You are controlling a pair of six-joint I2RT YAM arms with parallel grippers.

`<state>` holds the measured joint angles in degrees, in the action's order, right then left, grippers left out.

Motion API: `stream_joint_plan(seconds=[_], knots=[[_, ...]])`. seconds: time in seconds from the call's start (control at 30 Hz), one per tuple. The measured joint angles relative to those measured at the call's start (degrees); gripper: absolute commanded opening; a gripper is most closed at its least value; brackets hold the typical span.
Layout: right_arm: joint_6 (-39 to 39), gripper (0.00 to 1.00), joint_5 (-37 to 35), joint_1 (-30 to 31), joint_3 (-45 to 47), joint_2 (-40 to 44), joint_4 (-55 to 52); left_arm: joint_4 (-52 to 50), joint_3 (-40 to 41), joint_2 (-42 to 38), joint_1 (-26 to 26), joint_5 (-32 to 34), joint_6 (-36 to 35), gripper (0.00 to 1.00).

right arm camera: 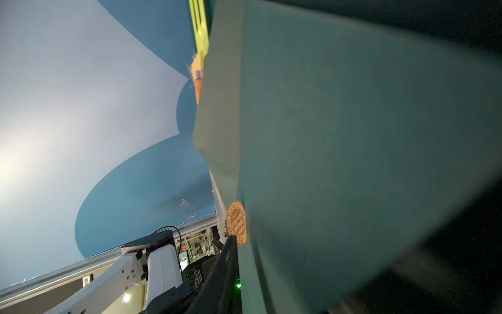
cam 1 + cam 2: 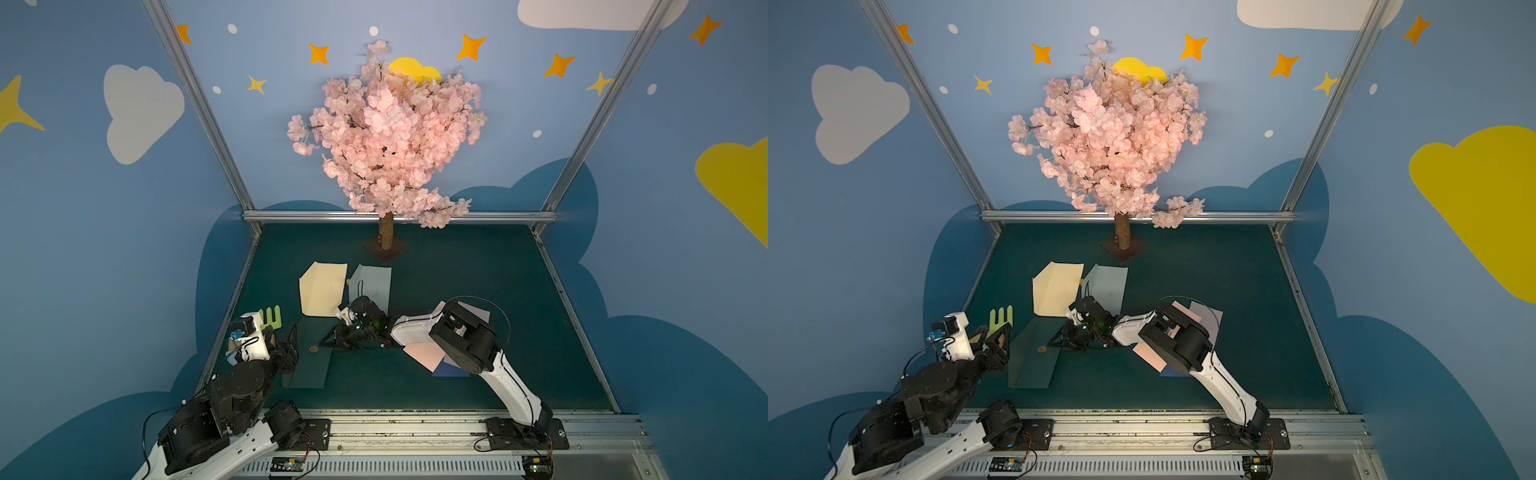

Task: Open the envelope
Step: Place the envelope at the center of the board.

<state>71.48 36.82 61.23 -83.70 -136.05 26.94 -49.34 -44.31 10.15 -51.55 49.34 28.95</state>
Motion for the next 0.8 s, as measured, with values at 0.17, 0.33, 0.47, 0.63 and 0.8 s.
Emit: stream_joint_plan(seconds=[0.17,0.33,0.47,0.63,0.8], knots=[[-1.3,0.38,-0.7,0.0,0.7,1.7,-3.2,-0.2,0.4,-0.6,-0.3,0.3,0.1,0.61],[-2.2,0.42,-1.0,0.0,0.8,2.9,-6.4,-0.5,0.9,-0.8,-0.4,0.5,0.6,0.61],[-3.1,0.45,-1.7,0.0,0.8,4.4,-10.5,-0.6,0.9,-0.8,-0.6,0.5,0.9,0.61],[-4.8,0.49,-3.6,-0.3,1.9,7.4,-16.5,-0.7,1.0,-0.8,-0.6,0.6,0.9,0.61],[-6.6,0.51,-4.7,-0.5,3.5,10.4,-22.2,-0.7,1.0,-0.8,-0.6,0.6,0.9,0.63]])
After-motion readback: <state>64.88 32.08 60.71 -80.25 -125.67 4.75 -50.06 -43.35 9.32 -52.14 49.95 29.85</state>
